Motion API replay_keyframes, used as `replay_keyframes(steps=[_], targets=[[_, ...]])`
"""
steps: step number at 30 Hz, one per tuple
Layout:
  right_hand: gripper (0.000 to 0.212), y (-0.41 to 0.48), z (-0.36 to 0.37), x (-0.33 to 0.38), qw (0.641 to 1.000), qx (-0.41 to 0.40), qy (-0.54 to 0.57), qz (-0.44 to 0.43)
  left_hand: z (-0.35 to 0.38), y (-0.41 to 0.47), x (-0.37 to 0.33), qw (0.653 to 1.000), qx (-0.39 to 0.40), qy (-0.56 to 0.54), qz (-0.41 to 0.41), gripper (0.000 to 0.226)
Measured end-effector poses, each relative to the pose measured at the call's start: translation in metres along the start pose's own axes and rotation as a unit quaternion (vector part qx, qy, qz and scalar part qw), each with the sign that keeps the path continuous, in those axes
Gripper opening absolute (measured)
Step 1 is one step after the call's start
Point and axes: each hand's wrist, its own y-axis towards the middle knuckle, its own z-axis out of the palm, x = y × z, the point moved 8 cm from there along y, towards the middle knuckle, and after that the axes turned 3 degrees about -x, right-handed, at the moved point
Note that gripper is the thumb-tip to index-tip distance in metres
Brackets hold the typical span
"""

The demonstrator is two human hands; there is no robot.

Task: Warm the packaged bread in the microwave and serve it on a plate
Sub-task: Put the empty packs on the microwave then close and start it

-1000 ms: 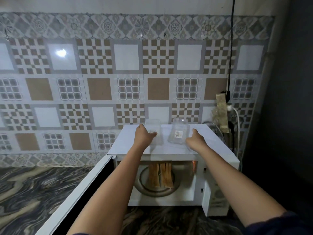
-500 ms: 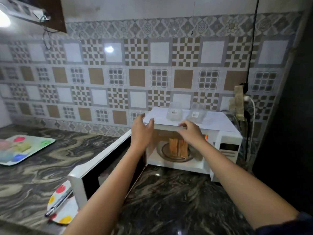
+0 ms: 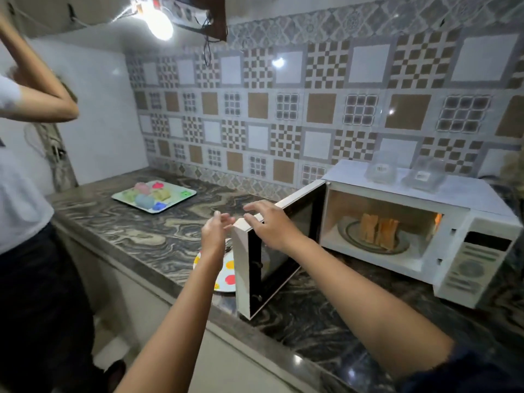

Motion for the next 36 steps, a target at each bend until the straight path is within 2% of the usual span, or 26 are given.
replay_keyframes(steps=[2,5,9,12,14,22,31,36], targets=[[0.04,-0.005,0.022,0.004,0.999,0.022,-0.044,-0.016,-0.004,-0.013,0.03,0.998,0.041,0.028,-0.027,0.033],[0.038,-0.016,0.027,0.002,0.991,0.002,-0.118,-0.066,-0.001,-0.031,0.065,0.994,0.096,0.04,-0.043,0.025],[0.03,-0.045,-0.002,-0.013,0.993,-0.053,-0.07,-0.078,0.013,-0.064,0.085,0.985,0.164,0.004,-0.057,0.021],[0.03,-0.09,-0.038,-0.033,0.986,-0.132,-0.04,-0.089,0.045,-0.097,0.101,0.969,0.239,-0.014,-0.062,0.018],[0.032,-0.125,-0.068,-0.053,0.979,-0.184,-0.051,-0.074,0.076,-0.123,0.113,0.955,0.289,-0.009,-0.057,0.015],[0.03,-0.186,-0.155,-0.116,0.95,-0.269,-0.159,0.025,0.196,-0.184,0.123,0.933,0.358,0.013,0.007,0.004],[0.031,-0.188,-0.22,-0.191,0.93,-0.312,-0.134,0.144,0.3,-0.195,0.15,0.898,0.429,0.091,0.042,0.011],[0.022,-0.177,-0.253,-0.231,0.917,-0.285,-0.209,0.186,0.357,-0.191,0.16,0.889,0.44,0.112,0.058,0.013]])
